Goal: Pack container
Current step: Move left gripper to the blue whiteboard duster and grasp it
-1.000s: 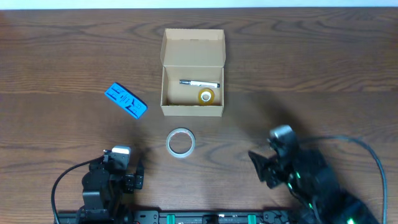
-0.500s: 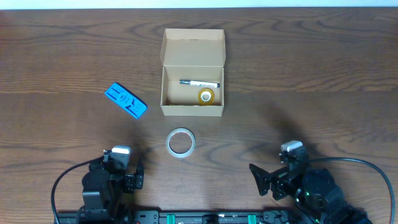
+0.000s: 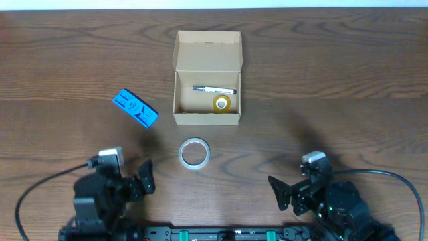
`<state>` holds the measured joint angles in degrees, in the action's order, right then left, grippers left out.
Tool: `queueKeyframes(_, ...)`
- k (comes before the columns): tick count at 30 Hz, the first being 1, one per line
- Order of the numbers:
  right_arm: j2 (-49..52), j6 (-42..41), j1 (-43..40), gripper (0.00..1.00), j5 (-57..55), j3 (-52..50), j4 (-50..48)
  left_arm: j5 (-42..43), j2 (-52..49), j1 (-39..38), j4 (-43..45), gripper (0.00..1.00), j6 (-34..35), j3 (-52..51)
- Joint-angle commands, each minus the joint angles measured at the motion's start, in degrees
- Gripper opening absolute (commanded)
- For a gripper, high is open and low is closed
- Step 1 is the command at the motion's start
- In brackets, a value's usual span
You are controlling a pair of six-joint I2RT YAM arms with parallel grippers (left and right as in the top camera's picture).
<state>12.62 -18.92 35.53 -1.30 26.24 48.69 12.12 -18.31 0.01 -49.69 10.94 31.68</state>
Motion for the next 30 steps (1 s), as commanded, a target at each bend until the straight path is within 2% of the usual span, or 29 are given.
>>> queueKeyframes(1, -0.26, -0.76, -0.15, 0.99, -0.39, -0.07, 0.24, 4.46, -10.95, 0.39, -0.90, 0.95, 4.09, 7.39)
queueKeyframes(7, -0.26, -0.76, -0.15, 0.99, -0.39, -0.07, 1.55, 4.26, -26.84, 0.39, -0.28, 0.95, 4.09, 18.64)
queueKeyframes(11, -0.26, -0.79, -0.15, 0.99, -0.39, -0.07, 1.75, 3.82, -33.64, 0.39, 5.40, 0.95, 4.15, 18.84)
queueKeyframes(13, -0.26, -0.79, -0.15, 0.99, -0.39, -0.07, 1.75, 3.67, -36.46, 0.42, 8.76, 0.95, 6.27, 18.84)
queueKeyframes(17, -0.26, -0.76, -0.15, 0.99, -0.39, -0.07, 1.75, -1.86, -42.60, 0.68, 14.43, 0.95, 19.78, 19.06)
queueKeyframes(23, -0.26, -0.76, -0.15, 0.99, -0.39, -0.07, 1.75, -3.30, -52.50, 2.91, 13.73, 0.96, 39.32, 22.99)
queueKeyframes(30, -0.26, -0.76, -0.15, 0.99, -0.39, -0.07, 1.73, -3.32, -66.18, 3.48, 9.84, 0.96, 47.30, 34.18)
